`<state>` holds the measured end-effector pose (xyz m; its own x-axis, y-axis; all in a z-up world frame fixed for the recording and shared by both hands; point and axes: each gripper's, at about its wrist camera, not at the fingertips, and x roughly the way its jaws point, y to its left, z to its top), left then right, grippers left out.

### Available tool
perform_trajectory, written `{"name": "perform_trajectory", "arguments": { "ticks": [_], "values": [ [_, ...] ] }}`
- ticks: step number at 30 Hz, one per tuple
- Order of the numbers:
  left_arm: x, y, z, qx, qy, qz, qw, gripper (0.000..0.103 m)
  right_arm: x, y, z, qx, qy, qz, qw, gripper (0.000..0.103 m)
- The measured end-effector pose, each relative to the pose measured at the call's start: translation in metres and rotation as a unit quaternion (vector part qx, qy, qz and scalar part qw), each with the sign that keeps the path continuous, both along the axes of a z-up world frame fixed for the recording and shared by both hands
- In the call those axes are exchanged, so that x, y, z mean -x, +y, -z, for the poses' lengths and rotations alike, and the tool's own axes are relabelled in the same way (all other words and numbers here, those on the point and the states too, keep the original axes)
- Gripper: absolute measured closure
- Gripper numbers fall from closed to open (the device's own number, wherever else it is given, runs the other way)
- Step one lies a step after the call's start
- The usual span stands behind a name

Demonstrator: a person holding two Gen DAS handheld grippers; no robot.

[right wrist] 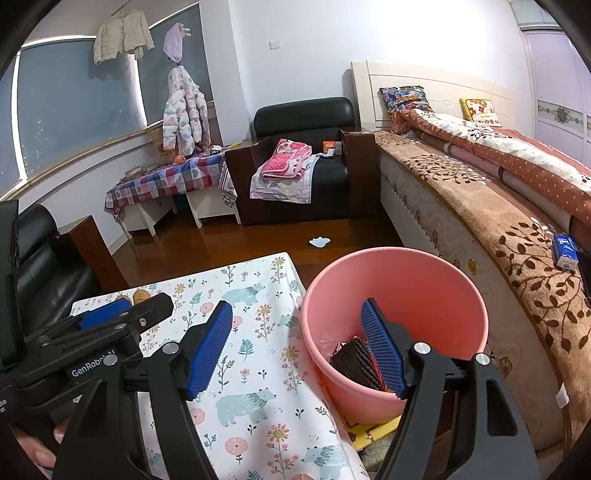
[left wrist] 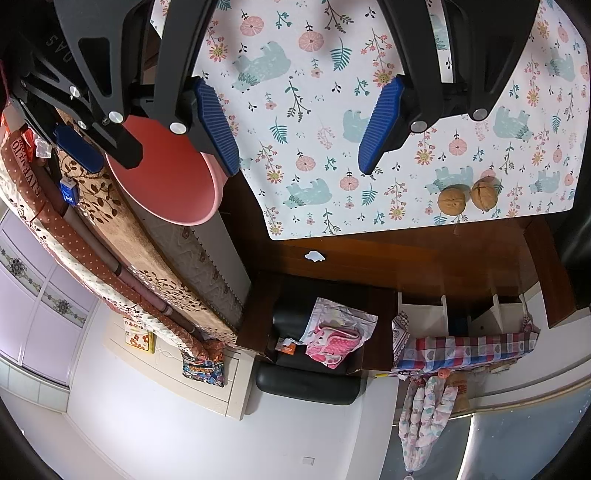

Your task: Collect trash

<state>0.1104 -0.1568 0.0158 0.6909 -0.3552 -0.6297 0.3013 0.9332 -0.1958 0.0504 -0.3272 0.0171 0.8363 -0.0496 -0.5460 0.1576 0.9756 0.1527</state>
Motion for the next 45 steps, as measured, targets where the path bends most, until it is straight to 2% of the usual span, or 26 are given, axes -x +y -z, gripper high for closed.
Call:
{"name": "perform_trajectory", "arguments": {
  "ticks": [45],
  "values": [
    [-0.0016,0.0006,0.005,-0.005,0.001,0.002,1.0,0.037,0.001,-0.0042,0.007,-0.002,0.006,0.007,1.0,0.031]
  ]
}}
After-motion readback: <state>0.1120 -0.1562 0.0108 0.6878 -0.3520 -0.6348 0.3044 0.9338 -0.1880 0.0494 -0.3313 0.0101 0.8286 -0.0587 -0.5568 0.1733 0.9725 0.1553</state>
